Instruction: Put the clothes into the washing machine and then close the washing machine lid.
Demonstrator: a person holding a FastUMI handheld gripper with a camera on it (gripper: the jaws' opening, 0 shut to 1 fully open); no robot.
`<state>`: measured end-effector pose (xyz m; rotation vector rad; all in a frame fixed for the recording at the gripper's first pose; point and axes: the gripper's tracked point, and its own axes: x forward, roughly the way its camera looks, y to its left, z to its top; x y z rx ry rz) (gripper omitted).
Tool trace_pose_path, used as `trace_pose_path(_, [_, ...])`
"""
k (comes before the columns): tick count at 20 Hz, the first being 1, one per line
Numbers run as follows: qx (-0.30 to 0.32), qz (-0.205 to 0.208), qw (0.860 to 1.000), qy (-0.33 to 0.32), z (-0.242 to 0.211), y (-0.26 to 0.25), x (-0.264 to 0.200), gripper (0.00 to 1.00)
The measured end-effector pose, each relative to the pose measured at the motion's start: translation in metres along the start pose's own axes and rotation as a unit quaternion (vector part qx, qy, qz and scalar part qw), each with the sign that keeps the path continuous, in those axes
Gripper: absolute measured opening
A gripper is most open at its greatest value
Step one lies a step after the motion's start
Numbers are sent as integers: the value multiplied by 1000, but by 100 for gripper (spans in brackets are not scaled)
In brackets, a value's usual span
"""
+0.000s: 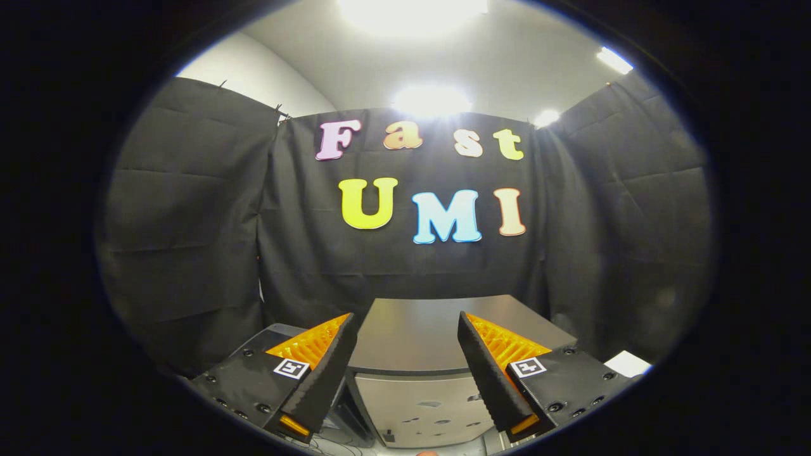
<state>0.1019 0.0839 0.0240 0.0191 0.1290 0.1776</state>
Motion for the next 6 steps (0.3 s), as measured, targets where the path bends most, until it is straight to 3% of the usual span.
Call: trace_pose_path(6, [2, -20, 1000, 2, -3, -33, -6, 99])
